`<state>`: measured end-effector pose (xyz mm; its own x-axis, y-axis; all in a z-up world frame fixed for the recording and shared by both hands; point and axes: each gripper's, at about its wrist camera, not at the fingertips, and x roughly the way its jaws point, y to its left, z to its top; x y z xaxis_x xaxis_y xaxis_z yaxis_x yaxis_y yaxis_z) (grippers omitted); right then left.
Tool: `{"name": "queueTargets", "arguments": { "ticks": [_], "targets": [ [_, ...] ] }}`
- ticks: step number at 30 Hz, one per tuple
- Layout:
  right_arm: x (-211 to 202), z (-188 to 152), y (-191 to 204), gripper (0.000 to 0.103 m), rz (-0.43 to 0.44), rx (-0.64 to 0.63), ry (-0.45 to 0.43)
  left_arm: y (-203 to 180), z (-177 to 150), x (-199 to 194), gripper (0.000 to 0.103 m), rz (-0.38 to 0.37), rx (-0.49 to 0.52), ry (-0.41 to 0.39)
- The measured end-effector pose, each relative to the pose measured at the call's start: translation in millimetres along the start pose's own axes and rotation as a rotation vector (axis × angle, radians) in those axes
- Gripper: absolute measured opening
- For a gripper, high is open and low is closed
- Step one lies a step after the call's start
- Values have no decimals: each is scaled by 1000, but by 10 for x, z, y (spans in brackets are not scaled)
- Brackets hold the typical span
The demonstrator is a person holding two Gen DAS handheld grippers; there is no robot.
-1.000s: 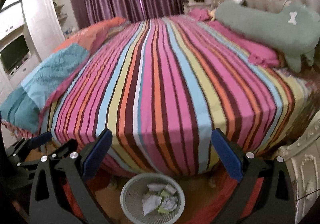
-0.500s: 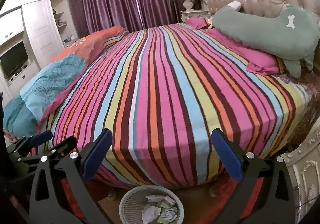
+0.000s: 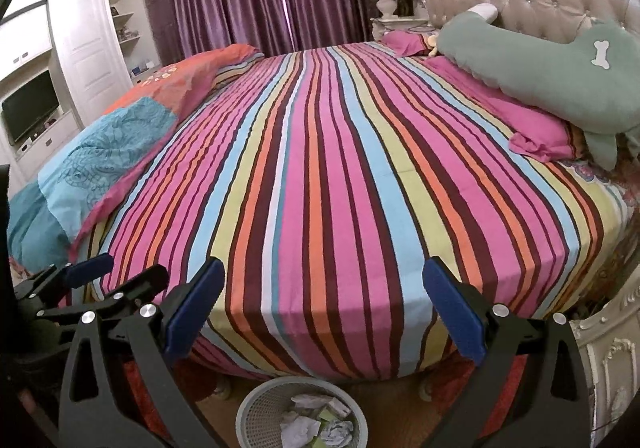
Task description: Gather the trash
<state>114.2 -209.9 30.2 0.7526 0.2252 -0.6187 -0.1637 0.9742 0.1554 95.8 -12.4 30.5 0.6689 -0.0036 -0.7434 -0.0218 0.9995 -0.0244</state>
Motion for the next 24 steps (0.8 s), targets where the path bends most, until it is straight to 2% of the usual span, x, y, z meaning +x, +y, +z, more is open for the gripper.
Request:
{"name": "queueTargets", "arguments": {
  "ticks": [10,15,20,24],
  "targets": [
    [-39,10,-67,95,-13,23,4,-22,-13,-64,84,0,-2,3],
    [-37,7,-72,95,-13,19,6,-61,-17,-94,84,26,15,1],
    [-16,-6,-44,95,-14,14,17,-61,-21,-100,84,13,13,7],
    [16,6,-32,95,-11,14,28,-54,-20,-64,84,52,28,19]
  ]
}}
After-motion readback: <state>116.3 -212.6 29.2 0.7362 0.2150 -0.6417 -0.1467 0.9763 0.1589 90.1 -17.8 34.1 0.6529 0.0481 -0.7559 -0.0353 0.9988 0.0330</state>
